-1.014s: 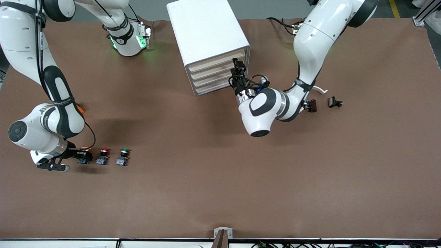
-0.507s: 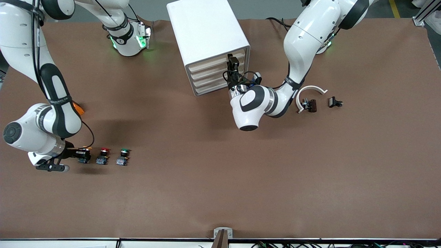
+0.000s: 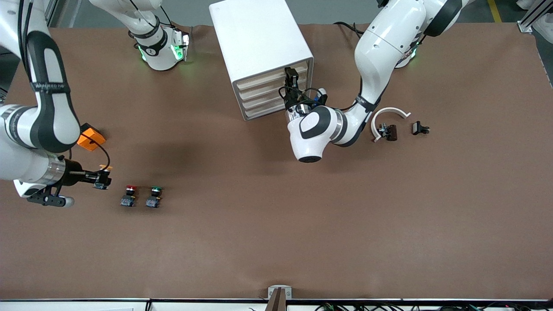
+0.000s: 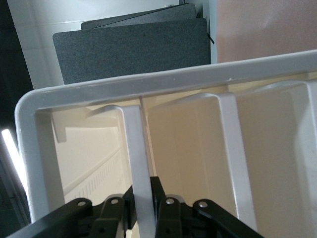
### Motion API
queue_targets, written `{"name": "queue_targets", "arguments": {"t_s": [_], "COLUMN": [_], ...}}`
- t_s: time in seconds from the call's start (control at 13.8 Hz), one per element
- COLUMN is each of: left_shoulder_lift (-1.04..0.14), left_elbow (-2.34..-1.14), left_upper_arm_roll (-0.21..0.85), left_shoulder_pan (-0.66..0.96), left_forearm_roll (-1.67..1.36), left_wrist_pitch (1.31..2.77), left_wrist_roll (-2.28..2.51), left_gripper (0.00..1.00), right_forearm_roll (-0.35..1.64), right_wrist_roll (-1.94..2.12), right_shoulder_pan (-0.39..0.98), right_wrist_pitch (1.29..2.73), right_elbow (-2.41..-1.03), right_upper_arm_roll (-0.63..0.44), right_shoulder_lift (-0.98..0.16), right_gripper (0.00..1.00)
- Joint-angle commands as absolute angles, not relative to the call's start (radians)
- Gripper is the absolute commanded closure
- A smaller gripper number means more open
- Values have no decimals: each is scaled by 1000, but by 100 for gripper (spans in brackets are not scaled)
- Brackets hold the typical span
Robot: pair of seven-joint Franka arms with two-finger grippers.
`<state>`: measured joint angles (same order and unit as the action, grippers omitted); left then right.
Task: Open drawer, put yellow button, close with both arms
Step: 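Pull the drawer open with the left gripper while the right gripper lifts the button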
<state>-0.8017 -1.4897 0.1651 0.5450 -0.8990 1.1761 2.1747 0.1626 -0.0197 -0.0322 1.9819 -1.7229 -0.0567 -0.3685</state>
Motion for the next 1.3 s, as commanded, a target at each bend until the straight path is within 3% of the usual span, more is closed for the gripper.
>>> {"name": "queue_targets", "arguments": {"t_s": [0.0,0.36,1.23], "left_shoulder_lift": [-793,-796,-790], "left_elbow": [-1491,-1486,-1482], "left_upper_arm_roll": [164,164,155], "left_shoulder_pan": [514,456,301], "left_forearm_roll": [-907,-910,-936], "left_wrist_pitch": [1177,1178,1181], "left_wrist_roll": [2157,2155,2158], "left_gripper": [94,91,85], "right_forearm_roll": [179,179,127], "right_wrist_roll": [-116,-508,-1299], "right_shoulder_pan": [40,222,667], "right_wrist_pitch": [1933,1882,1917], "right_elbow": [-1746,-1746,-1741], "right_upper_arm_roll": [-60,-60,-58], "right_shoulder_lift": [-281,-201,-156], "right_gripper": [100,100,100]}}
